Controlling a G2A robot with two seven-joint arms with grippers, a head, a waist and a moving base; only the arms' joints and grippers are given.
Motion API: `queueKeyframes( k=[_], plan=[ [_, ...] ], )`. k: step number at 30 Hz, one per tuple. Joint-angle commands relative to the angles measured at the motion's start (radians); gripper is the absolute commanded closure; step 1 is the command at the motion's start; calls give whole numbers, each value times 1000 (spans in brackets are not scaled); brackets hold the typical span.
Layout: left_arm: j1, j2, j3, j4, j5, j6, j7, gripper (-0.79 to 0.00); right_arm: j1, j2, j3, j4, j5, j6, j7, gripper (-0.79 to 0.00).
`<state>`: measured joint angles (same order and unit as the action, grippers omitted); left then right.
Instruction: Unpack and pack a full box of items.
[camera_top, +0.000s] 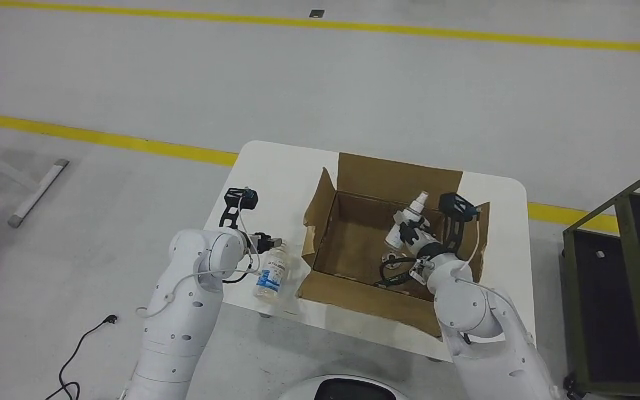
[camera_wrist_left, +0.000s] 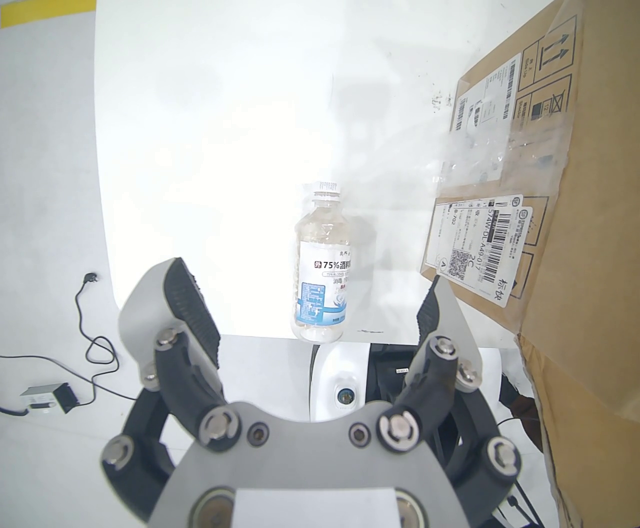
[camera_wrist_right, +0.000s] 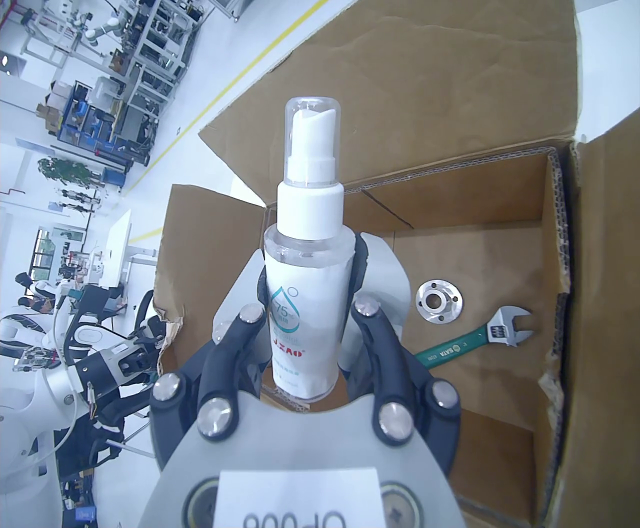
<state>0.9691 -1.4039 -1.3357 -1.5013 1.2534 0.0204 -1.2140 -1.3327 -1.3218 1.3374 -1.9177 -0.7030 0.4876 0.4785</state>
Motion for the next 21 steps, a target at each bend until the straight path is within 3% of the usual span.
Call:
queueKeyframes(
  k=[1, 9, 16, 21],
  plan=[
    [0, 0, 0, 0, 0, 0, 0, -785, 0, 0, 0, 0, 0, 0, 0, 0],
    [0, 0, 0, 0, 0, 0, 0, -785, -25, 7, 42, -61, -76, -39, -69, 0],
    [0, 0, 0, 0, 0, 0, 0, -785, -128, 30, 258, -286, -186, -77, -73, 0],
    [0, 0, 0, 0, 0, 0, 0, -785, -233, 42, 412, -355, -234, -121, -26, 0]
  ],
)
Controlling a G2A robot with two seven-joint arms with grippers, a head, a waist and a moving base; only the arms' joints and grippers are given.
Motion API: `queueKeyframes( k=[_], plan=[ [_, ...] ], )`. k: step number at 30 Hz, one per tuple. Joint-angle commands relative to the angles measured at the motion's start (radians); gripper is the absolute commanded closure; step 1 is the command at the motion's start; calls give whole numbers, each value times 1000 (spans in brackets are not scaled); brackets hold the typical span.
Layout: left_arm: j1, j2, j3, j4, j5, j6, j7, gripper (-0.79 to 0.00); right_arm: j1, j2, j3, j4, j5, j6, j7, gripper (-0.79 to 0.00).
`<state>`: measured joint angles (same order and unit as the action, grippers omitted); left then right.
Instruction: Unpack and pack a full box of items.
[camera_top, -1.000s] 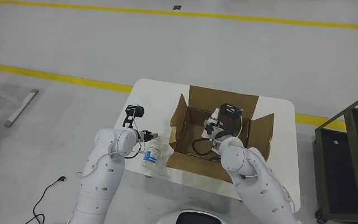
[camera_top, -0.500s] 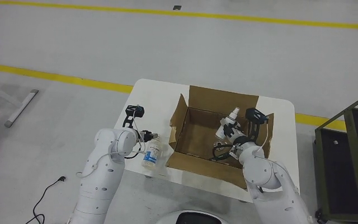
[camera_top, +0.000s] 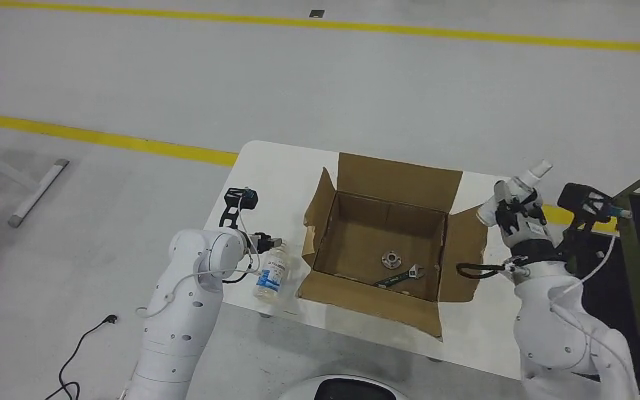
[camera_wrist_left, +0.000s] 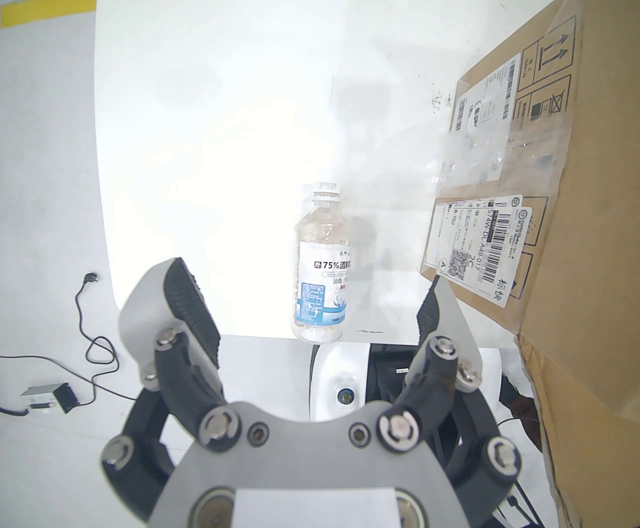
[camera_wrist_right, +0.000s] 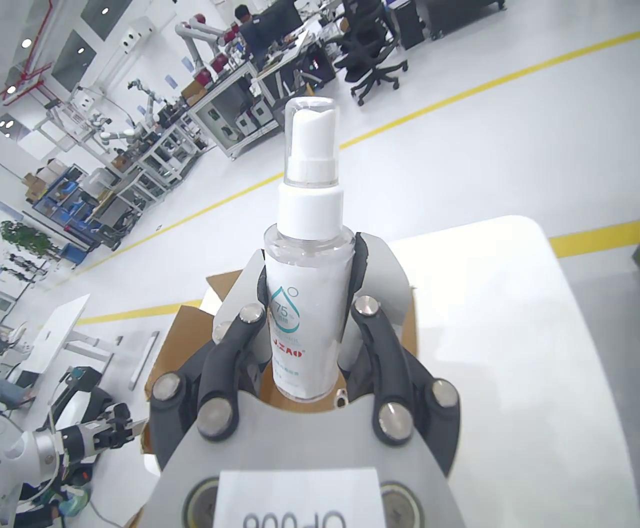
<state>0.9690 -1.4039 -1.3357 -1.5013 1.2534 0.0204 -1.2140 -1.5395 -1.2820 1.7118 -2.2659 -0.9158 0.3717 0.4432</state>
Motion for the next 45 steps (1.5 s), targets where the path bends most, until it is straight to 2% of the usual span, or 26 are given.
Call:
queueKeyframes(
  k=[1, 5, 6, 10, 14, 18, 26, 33, 38, 41, 45],
  plan=[
    [0, 0, 0, 0, 0, 0, 0, -785, -60, 5, 71, -13, -48, -13, 25, 0],
    [0, 0, 0, 0, 0, 0, 0, -785, -132, 13, 137, 29, -108, -64, 125, 0],
    [0, 0, 0, 0, 0, 0, 0, -785, -145, 17, 160, 46, -170, -59, 149, 0],
    [0, 0, 0, 0, 0, 0, 0, -785, -169, 21, 162, 114, -232, -62, 277, 0],
    [0, 0, 0, 0, 0, 0, 0, -785, -146, 28, 127, 221, -286, -97, 439, 0],
    [0, 0, 0, 0, 0, 0, 0, -785, -101, 31, 65, 341, -348, -118, 519, 0],
    [0, 0, 0, 0, 0, 0, 0, -785, 4, 28, -56, 530, -405, -151, 589, 0],
    [0, 0, 0, 0, 0, 0, 0, -785, 39, 26, -105, 588, -451, -164, 610, -6],
    [0, 0, 0, 0, 0, 0, 0, -785, 46, 24, -128, 598, -468, -157, 613, -246],
    [0, 0, 0, 0, 0, 0, 0, -785, 50, 23, -137, 604, -480, -153, 617, -332],
    [0, 0, 0, 0, 0, 0, 0, -785, 50, 21, -145, 599, -484, -148, 619, -379]
  ],
)
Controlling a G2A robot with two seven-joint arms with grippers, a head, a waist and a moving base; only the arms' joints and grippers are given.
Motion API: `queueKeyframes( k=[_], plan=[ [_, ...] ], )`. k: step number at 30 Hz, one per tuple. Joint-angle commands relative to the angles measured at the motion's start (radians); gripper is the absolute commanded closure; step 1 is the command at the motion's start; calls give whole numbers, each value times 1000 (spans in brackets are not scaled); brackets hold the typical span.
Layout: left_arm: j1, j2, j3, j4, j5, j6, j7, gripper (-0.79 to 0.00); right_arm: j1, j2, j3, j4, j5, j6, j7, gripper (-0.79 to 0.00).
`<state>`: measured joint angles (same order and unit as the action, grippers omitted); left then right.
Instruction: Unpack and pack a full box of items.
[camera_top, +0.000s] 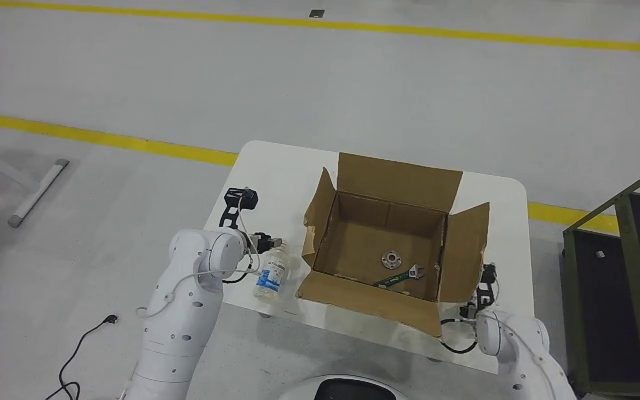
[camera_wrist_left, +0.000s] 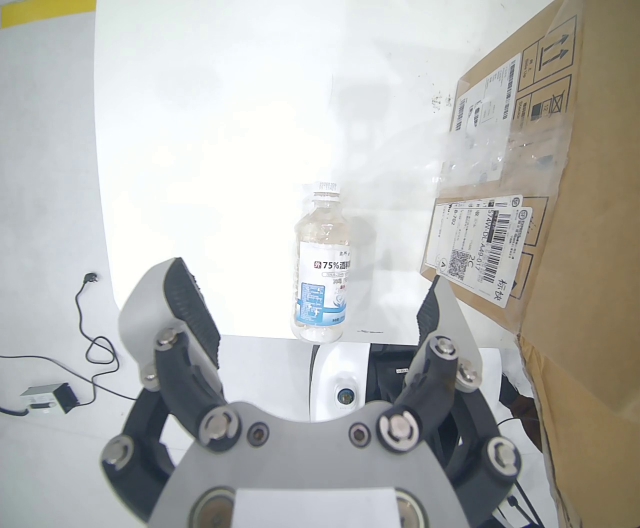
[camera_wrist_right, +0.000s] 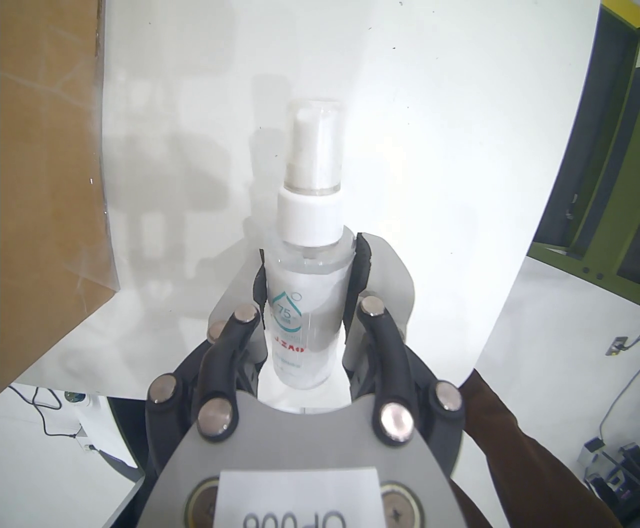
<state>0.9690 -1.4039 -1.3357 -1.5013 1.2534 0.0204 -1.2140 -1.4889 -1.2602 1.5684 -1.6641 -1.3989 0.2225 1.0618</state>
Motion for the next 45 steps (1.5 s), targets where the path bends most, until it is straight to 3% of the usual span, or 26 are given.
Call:
queueKeyframes(
  k=[1, 6, 9, 10, 12, 15, 21, 26, 29, 33, 39, 45],
  plan=[
    [0, 0, 0, 0, 0, 0, 0, -785, -1, -1, -2, -5, -1, 2, 2, -548],
    [0, 0, 0, 0, 0, 0, 0, -785, -6, 0, 11, -34, -9, 15, 0, -656],
    [0, 0, 0, 0, 0, 0, 0, -785, -31, 1, 62, -134, 9, 59, -16, -668],
    [0, 0, 0, 0, 0, 0, 0, -785, -38, 1, 79, -168, 18, 71, -25, -628],
    [0, 0, 0, 0, 0, 0, 0, -785, -66, 2, 136, -278, 23, 109, -64, -434],
    [0, 0, 0, 0, 0, 0, 0, -785, -113, -4, 211, -467, 68, 188, -155, 0],
    [0, 0, 0, 0, 0, 0, 0, -785, -159, -18, 225, -686, 169, 245, -326, 0],
    [0, 0, 0, 0, 0, 0, 0, -785, -98, -25, 119, -686, 250, 176, -459, 0],
    [0, 0, 0, 0, 0, 0, 0, -785, -74, -26, 39, -686, 216, 147, -442, 0],
    [0, 0, 0, 0, 0, 0, 0, -785, -1, -31, -115, -588, 147, 155, -385, 0],
    [0, 0, 0, 0, 0, 0, 0, -785, 192, -57, -324, -240, -8, 269, -271, 0],
    [0, 0, 0, 0, 0, 0, 0, -785, 333, -81, -419, 40, -43, 271, -199, 0]
  ],
)
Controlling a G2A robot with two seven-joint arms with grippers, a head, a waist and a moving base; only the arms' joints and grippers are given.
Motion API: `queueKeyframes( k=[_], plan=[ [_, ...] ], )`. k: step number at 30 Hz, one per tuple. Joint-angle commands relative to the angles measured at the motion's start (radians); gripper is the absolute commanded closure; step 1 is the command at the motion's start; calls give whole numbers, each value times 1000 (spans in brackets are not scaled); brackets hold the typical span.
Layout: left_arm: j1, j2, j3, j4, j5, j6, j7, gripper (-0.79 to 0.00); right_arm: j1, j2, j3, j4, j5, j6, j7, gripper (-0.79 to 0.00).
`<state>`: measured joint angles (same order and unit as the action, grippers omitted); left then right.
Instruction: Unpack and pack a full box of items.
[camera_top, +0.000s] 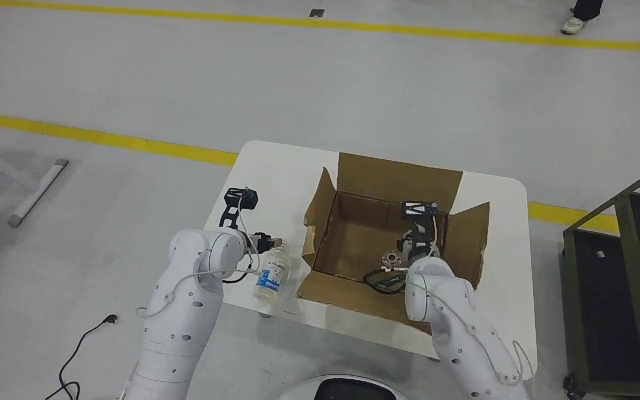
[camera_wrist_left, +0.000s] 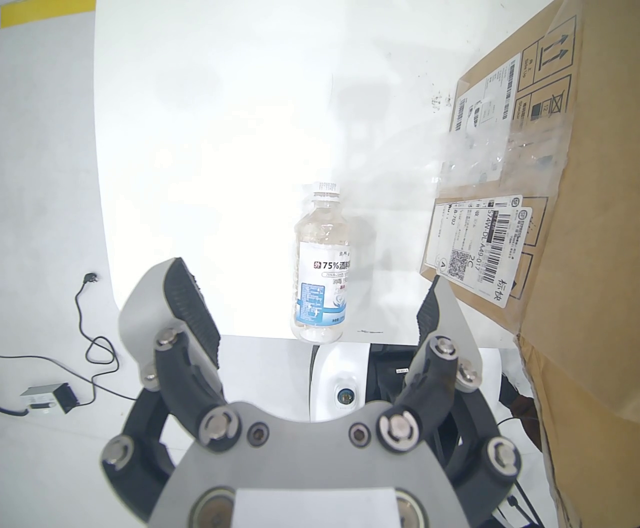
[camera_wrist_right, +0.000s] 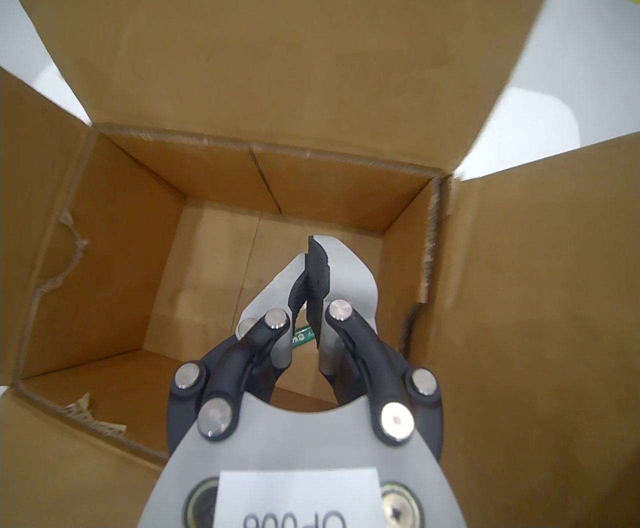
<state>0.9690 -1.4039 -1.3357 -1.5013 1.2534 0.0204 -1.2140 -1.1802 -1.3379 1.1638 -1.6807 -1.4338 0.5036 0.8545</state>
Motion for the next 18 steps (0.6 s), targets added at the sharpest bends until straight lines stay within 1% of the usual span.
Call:
queueKeyframes(
  k=[1, 18],
  plan=[
    [0, 0, 0, 0, 0, 0, 0, -785, 48, -7, -24, 90, 0, -22, 20, 0],
    [0, 0, 0, 0, 0, 0, 0, -785, 55, -8, -25, 101, 3, -23, 22, 0]
  ],
)
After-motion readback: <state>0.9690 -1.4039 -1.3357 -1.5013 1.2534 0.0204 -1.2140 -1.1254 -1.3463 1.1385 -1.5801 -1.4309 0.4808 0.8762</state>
